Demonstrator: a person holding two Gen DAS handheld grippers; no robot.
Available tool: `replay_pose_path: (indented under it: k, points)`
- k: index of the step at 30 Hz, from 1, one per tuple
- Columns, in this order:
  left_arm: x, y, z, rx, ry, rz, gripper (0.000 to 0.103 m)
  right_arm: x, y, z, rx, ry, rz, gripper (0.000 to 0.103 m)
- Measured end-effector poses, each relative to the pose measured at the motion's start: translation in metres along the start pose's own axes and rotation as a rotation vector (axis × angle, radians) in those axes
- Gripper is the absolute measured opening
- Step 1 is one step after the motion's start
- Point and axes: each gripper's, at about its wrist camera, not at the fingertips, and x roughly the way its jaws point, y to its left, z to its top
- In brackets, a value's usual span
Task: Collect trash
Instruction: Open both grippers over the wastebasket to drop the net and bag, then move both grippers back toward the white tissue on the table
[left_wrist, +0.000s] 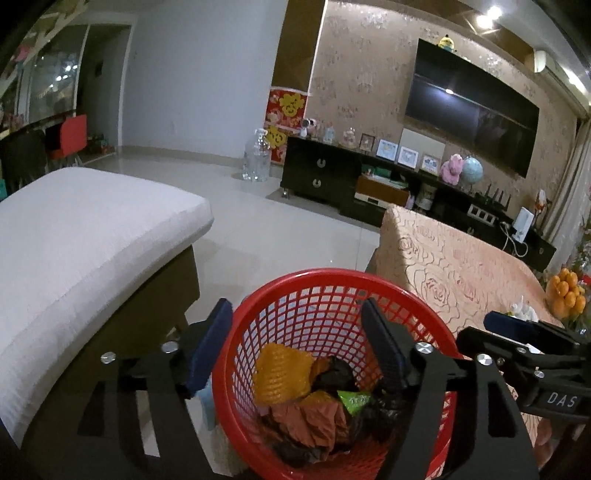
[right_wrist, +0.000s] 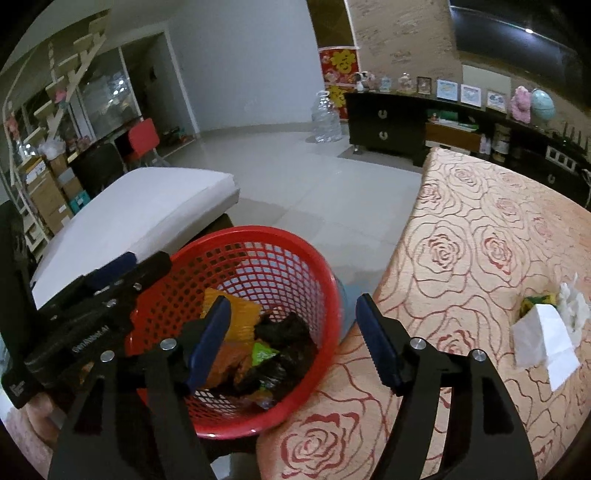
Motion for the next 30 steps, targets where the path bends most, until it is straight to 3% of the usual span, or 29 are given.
replay_pose_path:
  k: [10,25,30]
  points:
    - [-0.006,-0.013,-0.001,0.018,-0.037,-0.052,0.076,-0.027,-0.033,-0.021,0.022,-0.033,-0.097,0.068]
    - [-0.013,-0.059,-0.006,0.085,-0.048,-0.155,0.076,-0.092,-0.162,-0.082,0.126,-0.061,-0.428,0.070]
    - [-0.011,-0.088,-0.011,0.124,-0.027,-0.186,0.076,-0.093,-0.197,-0.100,0.216,-0.057,-0.461,0.071]
